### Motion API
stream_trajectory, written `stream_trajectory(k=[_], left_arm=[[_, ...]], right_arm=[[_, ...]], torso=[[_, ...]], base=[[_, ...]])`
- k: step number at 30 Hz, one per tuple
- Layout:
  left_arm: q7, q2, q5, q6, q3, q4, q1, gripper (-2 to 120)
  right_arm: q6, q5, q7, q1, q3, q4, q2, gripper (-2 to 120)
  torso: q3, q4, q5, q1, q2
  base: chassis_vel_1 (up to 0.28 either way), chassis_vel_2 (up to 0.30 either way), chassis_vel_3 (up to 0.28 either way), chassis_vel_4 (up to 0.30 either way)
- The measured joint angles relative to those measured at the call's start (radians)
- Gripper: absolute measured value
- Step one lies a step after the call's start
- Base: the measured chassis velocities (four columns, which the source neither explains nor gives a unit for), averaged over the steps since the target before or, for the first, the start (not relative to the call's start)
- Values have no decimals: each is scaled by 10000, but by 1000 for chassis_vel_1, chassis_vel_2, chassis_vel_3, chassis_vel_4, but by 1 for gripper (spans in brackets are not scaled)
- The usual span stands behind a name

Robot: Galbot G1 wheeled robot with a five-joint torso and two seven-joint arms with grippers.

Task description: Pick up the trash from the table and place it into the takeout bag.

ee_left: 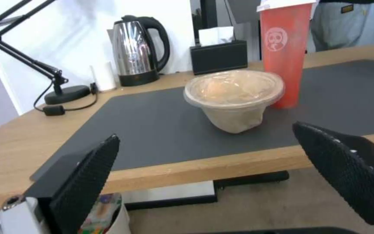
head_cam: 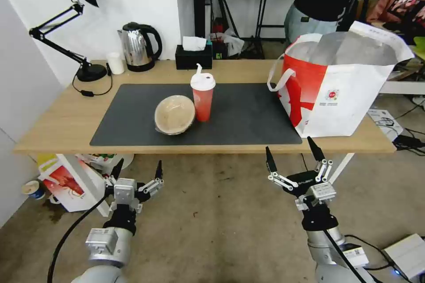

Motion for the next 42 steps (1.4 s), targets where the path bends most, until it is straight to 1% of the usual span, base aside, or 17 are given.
stream_trajectory(k=[16, 24, 34, 42], left_arm=[[0, 0, 0, 0, 0, 0, 0, 100], [0, 0, 0, 0, 0, 0, -1, 100], [0, 0, 0, 0, 0, 0, 0, 100], [0, 0, 0, 0, 0, 0, 0, 100]], right_arm=[[188, -146, 490, -647, -41, -136, 329, 100], [190, -482, 964, -986, -192, -101, 720, 100], [54, -662, 1401, -1156, -198, -32, 858, 100], [29, -650, 1432, -1165, -220, -134, 860, 100]], torso=[[0, 0, -1, 1, 1], [0, -1, -1, 1, 0], [0, 0, -1, 1, 1], [0, -1, -1, 1, 1]], base=[[0, 0, 0, 0], [0, 0, 0, 0], [0, 0, 0, 0], [0, 0, 0, 0]])
